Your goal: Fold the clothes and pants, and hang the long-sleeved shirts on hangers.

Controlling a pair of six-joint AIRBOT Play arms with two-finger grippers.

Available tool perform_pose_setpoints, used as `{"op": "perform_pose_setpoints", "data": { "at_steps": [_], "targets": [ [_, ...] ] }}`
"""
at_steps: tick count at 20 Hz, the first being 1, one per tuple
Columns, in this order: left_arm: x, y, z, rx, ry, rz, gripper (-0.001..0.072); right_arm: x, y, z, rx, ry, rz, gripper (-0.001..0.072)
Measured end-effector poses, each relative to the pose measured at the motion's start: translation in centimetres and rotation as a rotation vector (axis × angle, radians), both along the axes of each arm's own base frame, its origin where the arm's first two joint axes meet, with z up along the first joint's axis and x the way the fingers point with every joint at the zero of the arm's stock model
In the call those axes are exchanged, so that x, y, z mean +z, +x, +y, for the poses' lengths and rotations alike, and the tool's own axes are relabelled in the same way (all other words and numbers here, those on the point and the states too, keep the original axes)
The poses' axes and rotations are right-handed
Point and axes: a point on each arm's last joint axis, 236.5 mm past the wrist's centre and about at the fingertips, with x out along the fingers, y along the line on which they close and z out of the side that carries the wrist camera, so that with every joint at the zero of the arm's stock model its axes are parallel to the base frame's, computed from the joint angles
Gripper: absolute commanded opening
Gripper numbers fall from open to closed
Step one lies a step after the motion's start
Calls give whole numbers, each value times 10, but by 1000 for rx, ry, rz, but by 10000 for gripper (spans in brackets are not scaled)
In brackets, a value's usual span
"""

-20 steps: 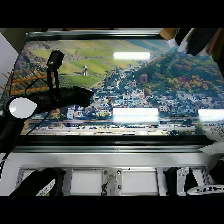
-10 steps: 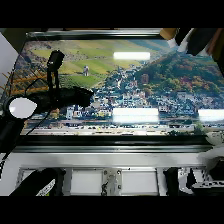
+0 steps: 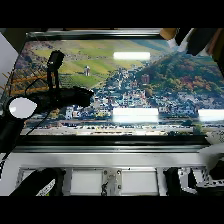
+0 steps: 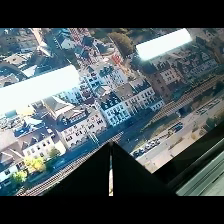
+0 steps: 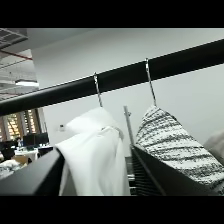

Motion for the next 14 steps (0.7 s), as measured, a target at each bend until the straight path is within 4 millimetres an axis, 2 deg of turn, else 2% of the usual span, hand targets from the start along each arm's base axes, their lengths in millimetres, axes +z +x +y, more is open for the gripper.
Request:
{"op": "perform_pose_setpoints", "data": {
  "at_steps": [3, 8, 11, 14],
  "targets": [
    [0, 0, 0, 0, 0, 0, 12, 7, 11, 10, 49, -39, 16, 514],
    [0, 0, 0, 0, 1, 0, 12, 32, 36, 56, 217, -151, 14, 514],
    [0, 0, 0, 0, 1, 0, 12, 42, 70, 96, 449, -226, 23, 509],
    [0, 0, 0, 0, 1, 0, 12, 30, 121, 140, 725, -256, 111, 506]
  ]
}}
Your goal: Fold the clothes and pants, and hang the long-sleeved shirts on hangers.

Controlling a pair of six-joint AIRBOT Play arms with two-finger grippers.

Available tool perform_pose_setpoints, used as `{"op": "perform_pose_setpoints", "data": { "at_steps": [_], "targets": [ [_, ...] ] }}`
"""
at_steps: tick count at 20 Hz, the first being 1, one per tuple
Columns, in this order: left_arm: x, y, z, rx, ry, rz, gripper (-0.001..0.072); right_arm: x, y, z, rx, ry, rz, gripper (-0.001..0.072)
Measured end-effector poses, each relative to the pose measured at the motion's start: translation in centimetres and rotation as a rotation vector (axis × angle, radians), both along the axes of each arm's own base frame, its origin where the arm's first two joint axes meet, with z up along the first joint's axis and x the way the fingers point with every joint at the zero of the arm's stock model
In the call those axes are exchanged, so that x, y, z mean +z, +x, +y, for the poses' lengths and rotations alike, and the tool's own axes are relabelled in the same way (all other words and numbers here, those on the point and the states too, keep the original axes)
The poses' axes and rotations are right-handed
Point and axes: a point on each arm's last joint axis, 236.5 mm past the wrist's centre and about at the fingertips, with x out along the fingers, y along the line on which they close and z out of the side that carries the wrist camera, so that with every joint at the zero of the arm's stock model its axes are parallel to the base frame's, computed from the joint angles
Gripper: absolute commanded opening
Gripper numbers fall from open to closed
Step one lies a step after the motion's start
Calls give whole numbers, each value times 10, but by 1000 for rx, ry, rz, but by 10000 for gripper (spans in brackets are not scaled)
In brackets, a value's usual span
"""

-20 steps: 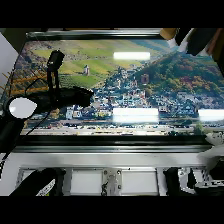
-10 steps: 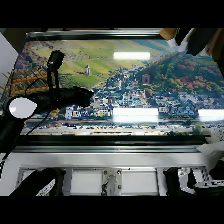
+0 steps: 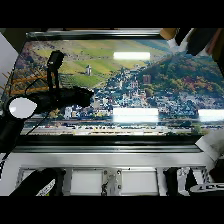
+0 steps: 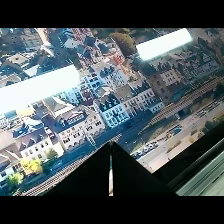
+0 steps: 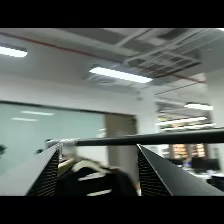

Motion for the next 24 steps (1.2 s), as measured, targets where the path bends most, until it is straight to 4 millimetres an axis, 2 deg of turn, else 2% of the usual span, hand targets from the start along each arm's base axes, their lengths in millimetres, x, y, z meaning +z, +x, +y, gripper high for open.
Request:
{"op": "perform_pose_setpoints", "data": {
  "at_steps": [3, 6, 7, 9, 11, 14, 18, 21, 24],
  "targets": [
    [0, 0, 0, 0, 0, 0, 12, -41, 63, 44, 236, -19, 211, 506],
    [0, 0, 0, 0, 0, 0, 12, -95, 117, 107, 502, -36, 437, 505],
    [0, 0, 0, 0, 0, 0, 12, -113, 131, 131, 586, -44, 508, 497],
    [0, -1, 0, -2, 1, 2, 12, -152, 152, 187, 758, -79, 656, 351],
    [-1, -1, 0, -4, 3, 6, 12, -193, 163, 243, 904, -121, 797, 351],
    [-1, -3, 2, 9, -6, 26, 12, -264, 162, 326, 1126, -162, 1007, 352],
    [8, 0, 23, 79, -22, 27, 11, -350, 139, 417, 1362, -192, 1230, 352],
    [15, 6, 43, 138, -29, 17, 12, -391, 120, 462, 1465, -222, 1335, 351],
    [15, 5, 51, 158, -28, 30, 12, -413, 106, 486, 1523, -244, 1397, 350]
  ]
}}
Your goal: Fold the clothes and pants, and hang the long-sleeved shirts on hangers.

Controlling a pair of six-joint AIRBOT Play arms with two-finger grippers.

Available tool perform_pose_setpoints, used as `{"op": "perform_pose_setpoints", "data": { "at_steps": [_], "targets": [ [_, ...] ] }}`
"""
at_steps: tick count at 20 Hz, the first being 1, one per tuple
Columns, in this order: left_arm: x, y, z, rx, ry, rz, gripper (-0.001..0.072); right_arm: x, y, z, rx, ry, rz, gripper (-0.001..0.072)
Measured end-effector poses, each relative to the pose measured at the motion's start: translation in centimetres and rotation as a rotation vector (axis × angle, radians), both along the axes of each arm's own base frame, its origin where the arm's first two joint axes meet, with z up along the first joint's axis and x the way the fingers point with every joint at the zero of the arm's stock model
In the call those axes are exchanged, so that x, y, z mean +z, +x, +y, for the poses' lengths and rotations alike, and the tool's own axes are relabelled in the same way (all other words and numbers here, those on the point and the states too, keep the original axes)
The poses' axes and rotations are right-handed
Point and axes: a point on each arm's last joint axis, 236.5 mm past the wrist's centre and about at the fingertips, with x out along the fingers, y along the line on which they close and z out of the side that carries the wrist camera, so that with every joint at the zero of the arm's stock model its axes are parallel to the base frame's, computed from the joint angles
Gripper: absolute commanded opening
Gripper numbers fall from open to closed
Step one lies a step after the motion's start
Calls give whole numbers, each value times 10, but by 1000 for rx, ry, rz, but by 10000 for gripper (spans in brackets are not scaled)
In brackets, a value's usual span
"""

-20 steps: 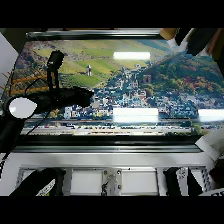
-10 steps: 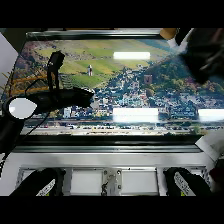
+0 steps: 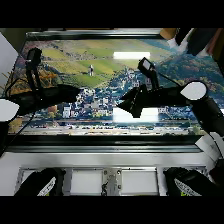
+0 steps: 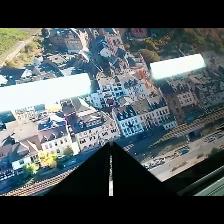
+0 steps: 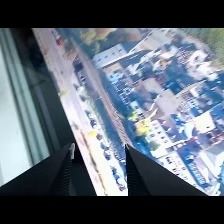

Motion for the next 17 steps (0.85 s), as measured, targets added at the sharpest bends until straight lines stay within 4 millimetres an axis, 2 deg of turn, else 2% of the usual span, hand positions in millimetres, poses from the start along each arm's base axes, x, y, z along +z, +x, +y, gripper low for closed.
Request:
{"op": "perform_pose_setpoints", "data": {
  "at_steps": [2, 3, 4, 17],
  "targets": [
    [-1, -1, 2, 1, 3, 8, 12, -6, -4, 7, 19, -6, 14, 346],
    [-1, -2, 3, 2, 4, 11, 11, -9, -5, 8, 25, -10, 17, 233],
    [-2, -2, 3, 3, 3, 16, 12, -11, -7, 10, 30, -14, 21, 32],
    [-4, -4, 4, 0, 6, 25, 12, -14, -9, 13, 39, -16, 30, 18]
  ]
}}
